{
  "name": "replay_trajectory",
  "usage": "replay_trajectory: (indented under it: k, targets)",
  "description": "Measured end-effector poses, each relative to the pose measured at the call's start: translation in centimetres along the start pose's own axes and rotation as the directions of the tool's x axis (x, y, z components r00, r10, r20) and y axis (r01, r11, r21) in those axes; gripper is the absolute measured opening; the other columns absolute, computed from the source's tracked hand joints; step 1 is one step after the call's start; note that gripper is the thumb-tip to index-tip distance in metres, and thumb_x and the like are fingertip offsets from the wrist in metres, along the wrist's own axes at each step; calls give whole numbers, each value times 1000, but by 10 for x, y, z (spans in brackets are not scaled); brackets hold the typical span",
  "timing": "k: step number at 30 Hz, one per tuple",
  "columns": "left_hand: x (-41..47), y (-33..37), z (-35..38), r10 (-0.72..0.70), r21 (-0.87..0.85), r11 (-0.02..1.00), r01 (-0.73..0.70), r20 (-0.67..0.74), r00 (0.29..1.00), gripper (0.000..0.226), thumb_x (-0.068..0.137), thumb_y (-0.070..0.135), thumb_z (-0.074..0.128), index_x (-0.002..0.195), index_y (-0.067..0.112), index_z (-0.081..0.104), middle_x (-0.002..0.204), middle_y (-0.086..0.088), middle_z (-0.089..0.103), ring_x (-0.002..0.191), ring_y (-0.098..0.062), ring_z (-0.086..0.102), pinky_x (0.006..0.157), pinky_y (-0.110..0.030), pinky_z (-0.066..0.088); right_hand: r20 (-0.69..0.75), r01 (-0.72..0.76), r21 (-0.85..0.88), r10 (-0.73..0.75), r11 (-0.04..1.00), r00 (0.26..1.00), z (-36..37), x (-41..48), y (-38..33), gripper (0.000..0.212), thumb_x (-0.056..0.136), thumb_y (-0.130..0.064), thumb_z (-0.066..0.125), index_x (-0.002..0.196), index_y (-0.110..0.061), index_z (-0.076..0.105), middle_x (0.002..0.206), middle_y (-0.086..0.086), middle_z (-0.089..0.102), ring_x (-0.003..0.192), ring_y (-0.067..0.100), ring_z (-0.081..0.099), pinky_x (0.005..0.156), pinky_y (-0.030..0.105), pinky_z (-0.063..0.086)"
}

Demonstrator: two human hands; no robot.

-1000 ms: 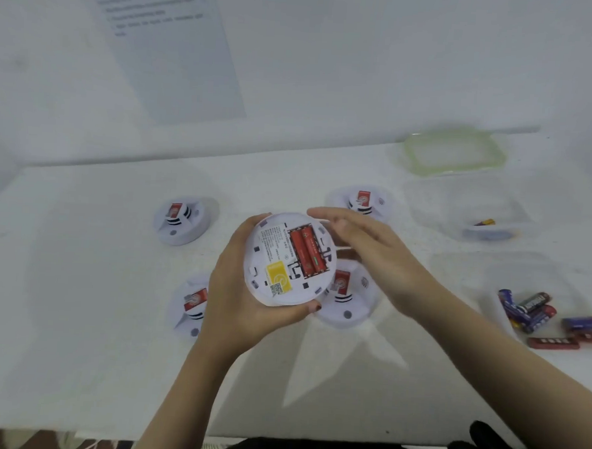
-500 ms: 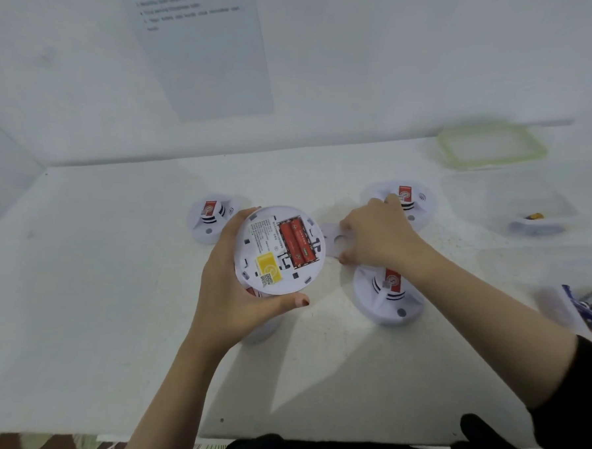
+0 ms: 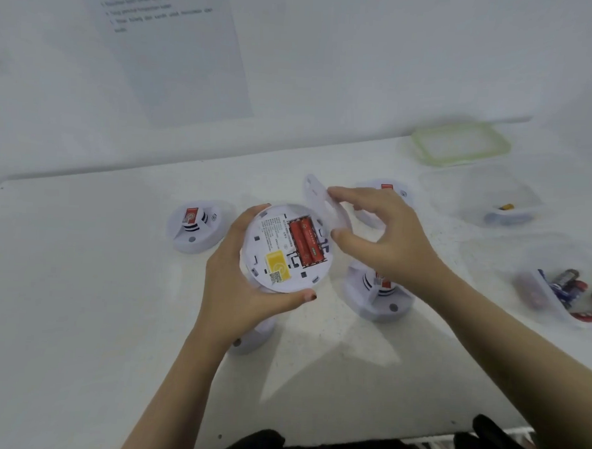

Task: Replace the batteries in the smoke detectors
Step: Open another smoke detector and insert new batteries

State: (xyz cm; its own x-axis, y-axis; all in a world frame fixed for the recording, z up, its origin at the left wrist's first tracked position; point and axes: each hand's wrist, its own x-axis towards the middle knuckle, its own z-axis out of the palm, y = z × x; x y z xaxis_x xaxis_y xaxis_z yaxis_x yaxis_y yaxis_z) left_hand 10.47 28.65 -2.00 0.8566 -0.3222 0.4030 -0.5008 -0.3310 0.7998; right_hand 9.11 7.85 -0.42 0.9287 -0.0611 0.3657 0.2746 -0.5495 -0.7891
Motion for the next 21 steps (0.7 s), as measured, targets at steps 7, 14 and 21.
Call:
replay_trajectory:
  k: [7, 14, 21]
  targets:
    - [3, 3, 2, 16, 7, 1000, -16, 25, 1000, 93, 41, 53, 83, 123, 46, 39, 120, 49, 47, 114, 20, 47, 89, 1, 37, 190, 418, -356, -373, 836, 908, -9, -12, -21, 55, 72, -39, 62, 122, -19, 62, 119, -8, 62, 102, 16, 50, 88, 39, 40]
    - [3, 3, 1, 46, -18, 999, -45, 57, 997, 102, 41, 36, 92, 129, 32, 41, 123, 46, 47, 116, 16, 48, 90, 0, 39, 247, 486, -404, -420, 775, 874, -10, -10, -27, 53, 72, -33, 71, 123, -20, 62, 120, -9, 63, 99, 14, 47, 83, 38, 39]
    - [4, 6, -3, 55, -7, 998, -55, 85, 995, 104, 40, 40, 92, 132, 25, 44, 121, 37, 54, 116, 15, 49, 90, -1, 39, 270, 435, -405, -349, 804, 897, -14, -8, -28, 52, 74, -39, 69, 123, -28, 61, 120, -7, 59, 107, 17, 47, 94, 26, 28]
